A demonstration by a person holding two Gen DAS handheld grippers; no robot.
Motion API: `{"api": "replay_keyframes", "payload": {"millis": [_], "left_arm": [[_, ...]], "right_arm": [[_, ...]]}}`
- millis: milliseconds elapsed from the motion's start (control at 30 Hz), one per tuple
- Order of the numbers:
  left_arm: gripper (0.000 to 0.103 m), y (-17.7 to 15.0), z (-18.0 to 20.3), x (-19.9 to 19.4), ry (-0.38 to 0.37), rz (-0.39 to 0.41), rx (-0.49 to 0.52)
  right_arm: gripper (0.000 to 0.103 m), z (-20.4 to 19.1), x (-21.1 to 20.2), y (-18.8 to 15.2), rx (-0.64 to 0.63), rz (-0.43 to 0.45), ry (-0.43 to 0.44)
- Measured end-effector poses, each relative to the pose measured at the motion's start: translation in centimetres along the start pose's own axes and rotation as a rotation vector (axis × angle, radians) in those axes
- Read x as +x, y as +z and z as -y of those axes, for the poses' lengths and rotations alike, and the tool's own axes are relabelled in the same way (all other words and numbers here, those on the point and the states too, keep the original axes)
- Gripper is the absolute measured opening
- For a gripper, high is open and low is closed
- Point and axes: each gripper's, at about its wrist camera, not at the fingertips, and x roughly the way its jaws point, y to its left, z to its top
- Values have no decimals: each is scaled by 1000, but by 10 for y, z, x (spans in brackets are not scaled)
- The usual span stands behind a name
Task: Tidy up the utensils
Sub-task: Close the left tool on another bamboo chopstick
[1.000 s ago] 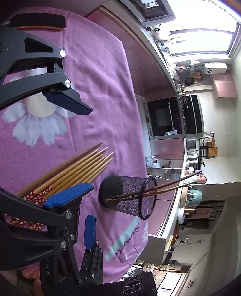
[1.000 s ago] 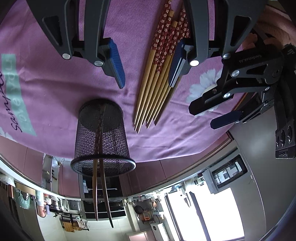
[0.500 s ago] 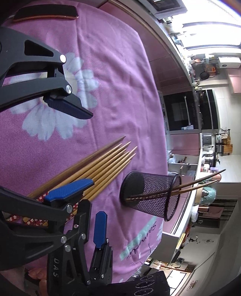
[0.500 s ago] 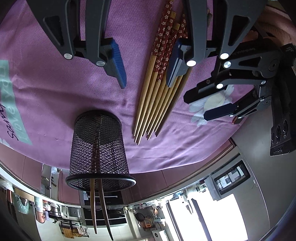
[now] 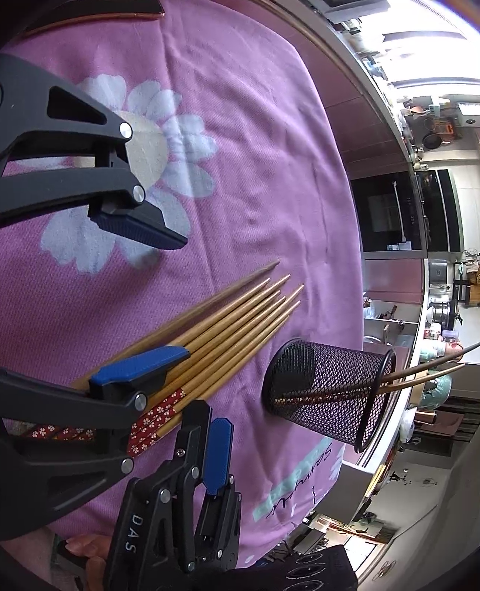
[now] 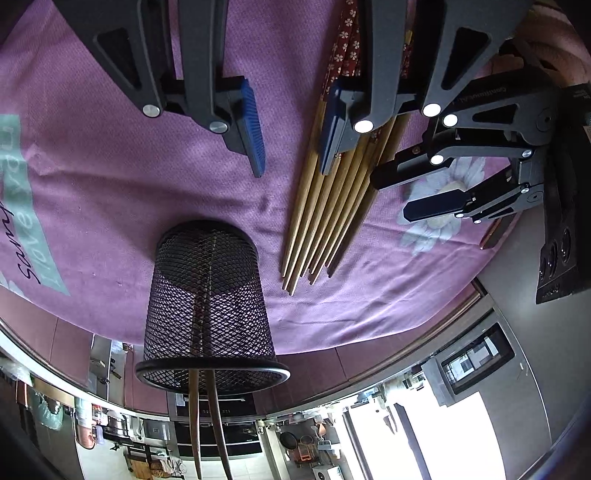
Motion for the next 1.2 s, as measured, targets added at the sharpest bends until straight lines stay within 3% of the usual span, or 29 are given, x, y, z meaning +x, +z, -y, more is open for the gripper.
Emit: {"api": "replay_keyframes", "payload": {"millis": [400,867,1200], "left_arm": [[45,3,-4,6,-34,-26,14],[27,10,-8,15,-58,-42,31],[21,16,-9,22,-34,-40,4]], "right_arm": [[27,-6,5,2,-52,-18,-62],[25,-10,17,14,-86,-32,-96],[25,-10,22,20,-88,-31,-109]]}}
